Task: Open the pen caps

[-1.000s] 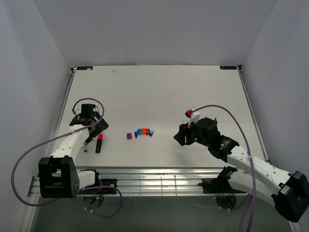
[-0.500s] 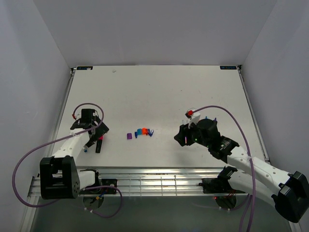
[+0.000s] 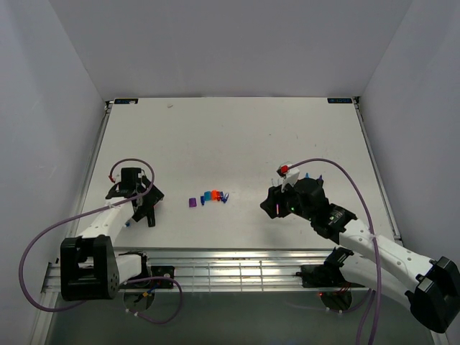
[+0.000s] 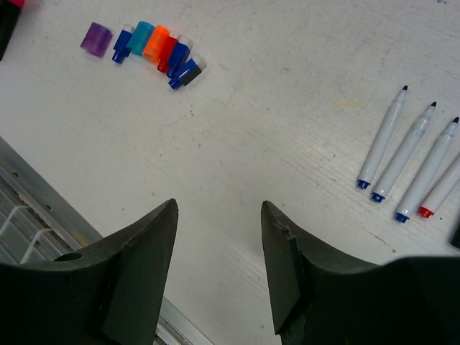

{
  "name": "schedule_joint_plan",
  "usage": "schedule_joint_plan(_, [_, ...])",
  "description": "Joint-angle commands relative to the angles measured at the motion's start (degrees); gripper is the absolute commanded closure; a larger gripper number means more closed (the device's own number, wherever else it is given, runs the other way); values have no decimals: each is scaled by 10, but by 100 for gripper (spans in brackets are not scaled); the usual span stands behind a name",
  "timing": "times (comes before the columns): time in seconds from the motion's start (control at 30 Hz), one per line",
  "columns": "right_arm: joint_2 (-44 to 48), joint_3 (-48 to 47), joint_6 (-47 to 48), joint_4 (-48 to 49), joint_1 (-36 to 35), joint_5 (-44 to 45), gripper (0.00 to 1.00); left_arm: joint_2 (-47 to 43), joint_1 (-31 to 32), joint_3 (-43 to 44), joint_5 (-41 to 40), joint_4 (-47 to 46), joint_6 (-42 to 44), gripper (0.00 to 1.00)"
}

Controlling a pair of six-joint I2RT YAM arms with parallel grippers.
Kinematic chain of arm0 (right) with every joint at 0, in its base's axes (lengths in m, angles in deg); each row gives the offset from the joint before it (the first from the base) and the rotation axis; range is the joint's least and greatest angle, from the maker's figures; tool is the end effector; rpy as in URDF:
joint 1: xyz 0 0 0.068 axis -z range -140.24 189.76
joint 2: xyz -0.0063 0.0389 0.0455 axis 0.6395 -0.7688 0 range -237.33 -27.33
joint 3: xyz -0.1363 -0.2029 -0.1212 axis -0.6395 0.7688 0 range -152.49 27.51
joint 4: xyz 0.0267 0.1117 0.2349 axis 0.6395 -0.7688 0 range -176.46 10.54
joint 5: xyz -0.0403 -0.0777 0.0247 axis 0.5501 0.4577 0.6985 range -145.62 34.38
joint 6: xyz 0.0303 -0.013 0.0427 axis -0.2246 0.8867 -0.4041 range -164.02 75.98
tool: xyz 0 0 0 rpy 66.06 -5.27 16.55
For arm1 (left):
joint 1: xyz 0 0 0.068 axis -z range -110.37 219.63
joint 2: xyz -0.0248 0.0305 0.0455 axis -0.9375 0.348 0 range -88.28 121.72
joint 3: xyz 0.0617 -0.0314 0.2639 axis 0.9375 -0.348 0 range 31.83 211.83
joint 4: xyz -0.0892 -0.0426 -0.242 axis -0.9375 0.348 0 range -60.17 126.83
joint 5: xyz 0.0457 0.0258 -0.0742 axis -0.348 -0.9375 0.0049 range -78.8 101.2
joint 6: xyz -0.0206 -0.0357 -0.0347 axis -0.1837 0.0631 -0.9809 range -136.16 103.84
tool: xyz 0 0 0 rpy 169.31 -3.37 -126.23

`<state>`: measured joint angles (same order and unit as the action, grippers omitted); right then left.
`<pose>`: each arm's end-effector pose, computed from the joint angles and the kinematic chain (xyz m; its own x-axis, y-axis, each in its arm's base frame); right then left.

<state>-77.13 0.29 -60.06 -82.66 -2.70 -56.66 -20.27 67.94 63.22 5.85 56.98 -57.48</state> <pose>0.1454 0.1338 0.2288 -0.4981 -0.0812 -0.8633 -0.5715 0.7795 0.2564 0.2016 0.0093 0.1622 -0.6267 -0.6763 -0.3870 -0.6451 0.7289 -0.2291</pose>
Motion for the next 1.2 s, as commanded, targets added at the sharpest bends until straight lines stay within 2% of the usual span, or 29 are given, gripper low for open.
schedule_joint_plan(0.0, [20, 5, 4, 10, -2, 27, 44, -13, -2, -16, 38, -10, -17, 12])
schedule_joint_plan(0.1, [27, 5, 1, 5, -2, 30, 44, -10, -2, -18, 42, -10, -22, 16])
schedule_joint_plan(0.27, [35, 3, -4, 0, -3, 31, 44, 5, -2, -24, 75, -30, -28, 30])
schedule_joint_plan(0.4, [33, -3, -4, -8, -2, 27, 44, 25, -2, -30, 97, -54, -34, 36])
schedule_joint_plan(0.8, [39, -6, -23, -18, -2, 23, 45, 44, -2, -47, 129, -64, -19, 44])
schedule_joint_plan(1.17, [39, -9, -31, -16, -2, 27, 46, 103, 0, -38, 132, -63, -14, 60])
